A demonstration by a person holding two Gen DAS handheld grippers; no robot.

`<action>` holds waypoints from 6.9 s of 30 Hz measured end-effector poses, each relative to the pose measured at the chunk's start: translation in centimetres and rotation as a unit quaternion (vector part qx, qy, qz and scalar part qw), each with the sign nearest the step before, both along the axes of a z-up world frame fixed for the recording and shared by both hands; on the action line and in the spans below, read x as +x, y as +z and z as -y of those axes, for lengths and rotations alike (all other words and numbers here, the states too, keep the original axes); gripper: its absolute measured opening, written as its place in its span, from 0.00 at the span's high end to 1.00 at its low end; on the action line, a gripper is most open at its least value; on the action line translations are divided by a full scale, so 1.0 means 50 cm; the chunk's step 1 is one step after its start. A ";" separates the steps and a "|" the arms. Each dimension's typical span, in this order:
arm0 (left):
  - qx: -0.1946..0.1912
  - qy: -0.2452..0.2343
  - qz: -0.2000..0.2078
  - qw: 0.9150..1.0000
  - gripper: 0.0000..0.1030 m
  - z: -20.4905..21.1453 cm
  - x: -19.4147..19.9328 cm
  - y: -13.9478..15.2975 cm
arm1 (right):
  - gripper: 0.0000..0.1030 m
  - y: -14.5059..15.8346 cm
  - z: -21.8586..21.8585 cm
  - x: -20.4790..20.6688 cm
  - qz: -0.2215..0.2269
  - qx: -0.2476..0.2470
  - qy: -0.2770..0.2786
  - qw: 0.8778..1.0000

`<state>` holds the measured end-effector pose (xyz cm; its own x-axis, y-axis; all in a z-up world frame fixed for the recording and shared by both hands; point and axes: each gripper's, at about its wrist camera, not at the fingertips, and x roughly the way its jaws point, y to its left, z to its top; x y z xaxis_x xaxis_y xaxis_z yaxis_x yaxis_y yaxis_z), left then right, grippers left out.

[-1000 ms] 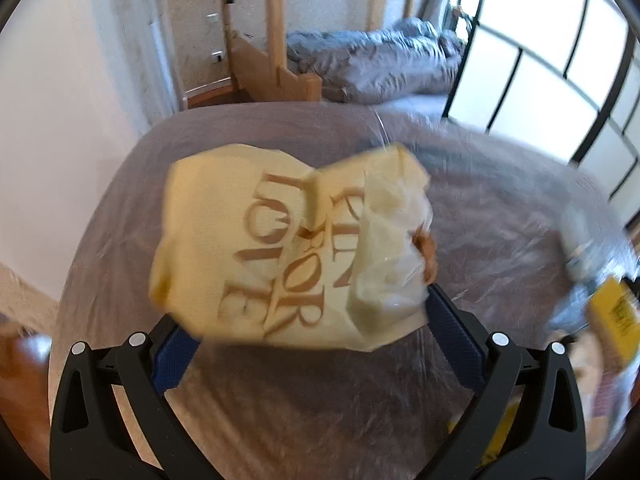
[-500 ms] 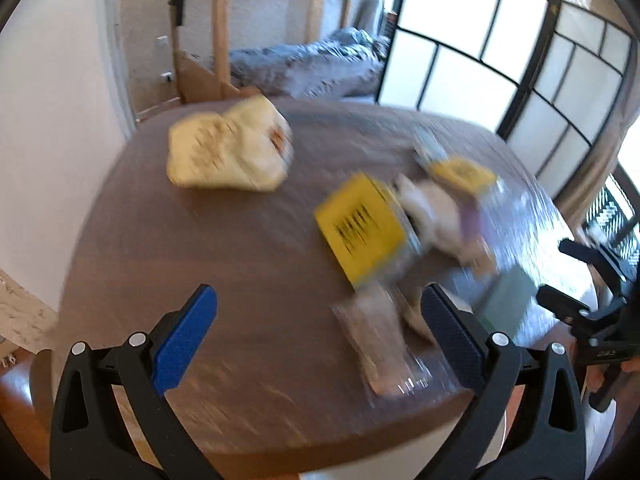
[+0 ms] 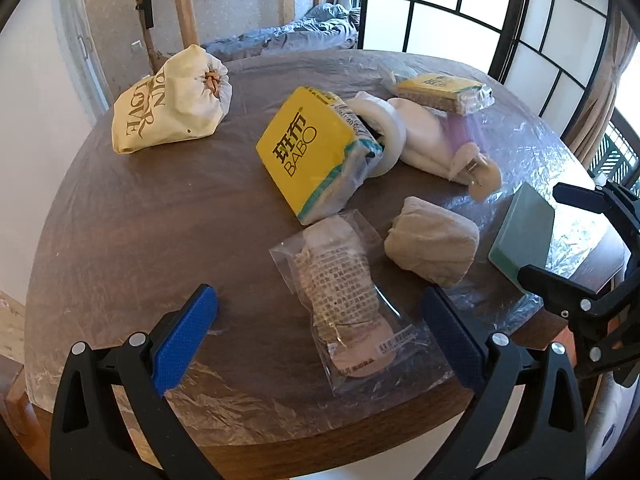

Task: Collect trash
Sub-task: 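Grasp the teal sponge with the right gripper while the left gripper grasps the clear plastic packet, then carry the sponge and packet off the table edge over the white bin with both grippers, then open both grippers to drop the sponge and packet into the bin, then grasp the yellow cloth bag with the left gripper while the right grasps the yellow BABO tissue pack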

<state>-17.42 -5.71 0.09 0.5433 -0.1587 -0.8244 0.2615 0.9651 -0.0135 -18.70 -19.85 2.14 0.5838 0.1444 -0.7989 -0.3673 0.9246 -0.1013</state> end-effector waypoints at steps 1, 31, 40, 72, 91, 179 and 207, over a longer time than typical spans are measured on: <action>0.002 -0.001 0.001 1.000 0.01 -0.002 -0.001 0.000 | 0.04 -0.004 -0.001 0.002 -0.002 0.002 0.000 1.000; -0.014 0.001 0.013 1.000 0.45 -0.009 -0.020 0.019 | 0.14 0.006 0.006 0.002 -0.006 0.055 -0.018 0.998; -0.022 -0.007 0.027 0.999 0.64 -0.024 -0.033 0.038 | 0.14 0.017 0.000 -0.005 0.000 0.060 -0.025 0.998; -0.069 -0.028 0.032 0.997 0.64 -0.027 -0.245 0.064 | 0.14 0.028 -0.039 -0.232 -0.019 0.091 -0.106 0.990; -0.054 0.029 -0.015 0.998 0.64 0.027 -0.335 -0.017 | 0.14 -0.017 0.006 -0.293 -0.052 0.088 -0.082 0.991; -0.009 -0.009 -0.091 0.996 0.63 0.050 -0.240 -0.141 | 0.14 -0.153 -0.004 -0.256 -0.139 0.081 -0.134 0.978; -0.030 -0.005 -0.017 0.999 0.13 0.023 -0.286 -0.004 | 0.08 0.015 0.024 -0.298 -0.021 0.098 -0.137 0.986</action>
